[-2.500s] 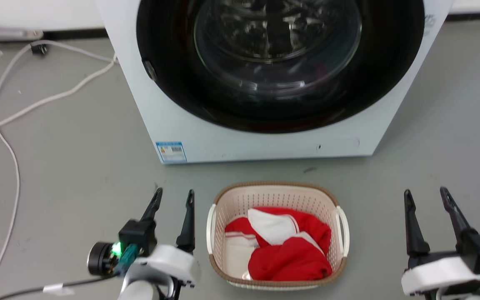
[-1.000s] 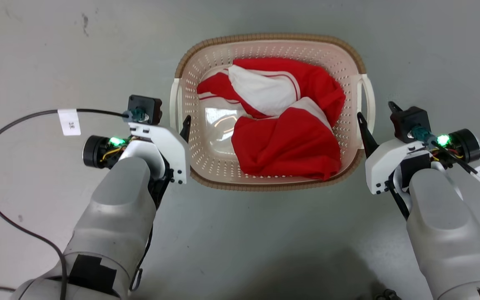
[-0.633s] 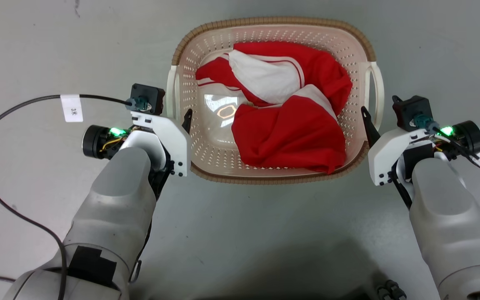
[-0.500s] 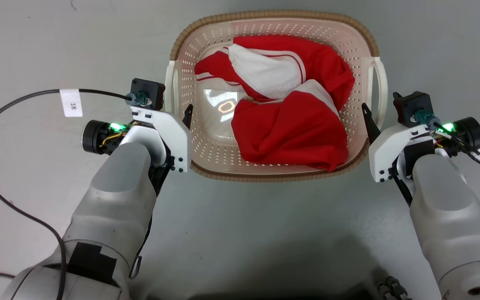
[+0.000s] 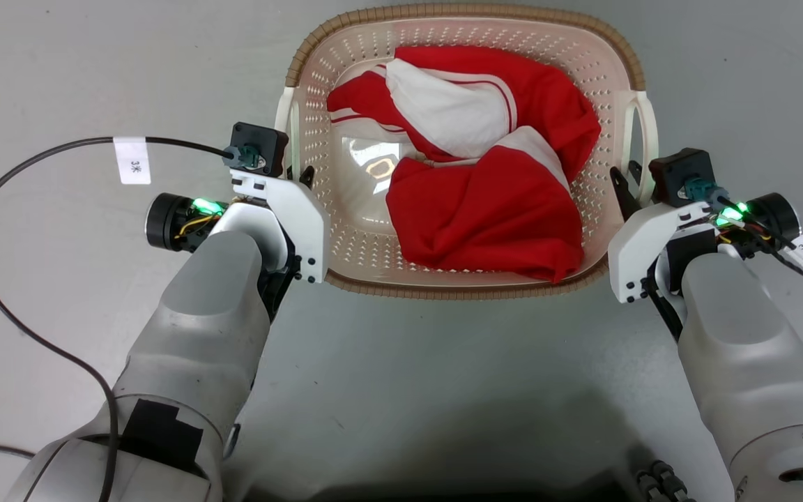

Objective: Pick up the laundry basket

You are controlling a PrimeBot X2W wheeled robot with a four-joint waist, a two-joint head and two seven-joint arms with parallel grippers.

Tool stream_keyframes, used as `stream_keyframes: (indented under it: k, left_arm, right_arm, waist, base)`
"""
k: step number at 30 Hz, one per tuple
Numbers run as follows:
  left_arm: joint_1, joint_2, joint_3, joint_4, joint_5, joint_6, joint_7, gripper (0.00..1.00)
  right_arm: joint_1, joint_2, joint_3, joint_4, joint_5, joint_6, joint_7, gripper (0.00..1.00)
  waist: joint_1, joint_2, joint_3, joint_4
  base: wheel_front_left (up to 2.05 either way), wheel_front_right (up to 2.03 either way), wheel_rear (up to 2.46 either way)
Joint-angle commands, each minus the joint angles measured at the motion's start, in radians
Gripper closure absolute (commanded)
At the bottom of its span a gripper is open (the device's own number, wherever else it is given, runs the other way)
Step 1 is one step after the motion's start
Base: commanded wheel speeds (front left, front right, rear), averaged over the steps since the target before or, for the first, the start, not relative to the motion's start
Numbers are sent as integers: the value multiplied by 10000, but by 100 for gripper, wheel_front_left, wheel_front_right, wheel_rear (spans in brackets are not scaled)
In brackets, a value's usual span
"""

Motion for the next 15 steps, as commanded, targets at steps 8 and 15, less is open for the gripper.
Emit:
stream_keyframes:
  k: [8, 15]
  left_arm:
    - [271, 116, -236, 13, -276, 15, 231, 100]
    - [762, 61, -507, 19, -597, 1, 567, 100]
  right_arm:
    - [31, -176, 77, 411, -113, -20, -16, 100]
    - [234, -168, 230, 823, -33, -20, 72, 100]
  waist:
    - [0, 0, -507, 35]
    - [0, 0, -1309, 65]
  base:
    - [0, 0, 0]
    - [0, 0, 0]
